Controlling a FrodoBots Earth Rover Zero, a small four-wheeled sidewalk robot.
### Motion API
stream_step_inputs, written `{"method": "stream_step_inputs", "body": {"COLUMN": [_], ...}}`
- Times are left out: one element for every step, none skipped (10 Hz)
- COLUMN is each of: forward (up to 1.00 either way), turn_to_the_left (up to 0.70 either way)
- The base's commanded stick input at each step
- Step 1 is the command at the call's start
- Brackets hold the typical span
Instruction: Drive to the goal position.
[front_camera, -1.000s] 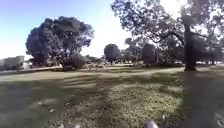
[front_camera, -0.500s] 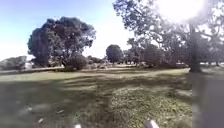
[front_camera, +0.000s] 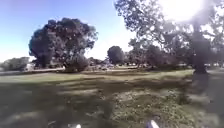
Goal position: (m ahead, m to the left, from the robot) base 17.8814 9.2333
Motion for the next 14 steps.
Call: {"method": "stream_step_inputs", "body": {"forward": [0.7, 0.7, 0.7, 0.7, 0.7, 0.7, 0.7, 0.7, 0.7, 0.7, 0.7, 0.7, 0.7, 0.7], "turn_to_the_left": [0.0, 0.0, 0.0, 0.0, 0.0, 0.0, 0.0, 0.0, 0.0, 0.0, 0.0, 0.0, 0.0, 0.0]}}
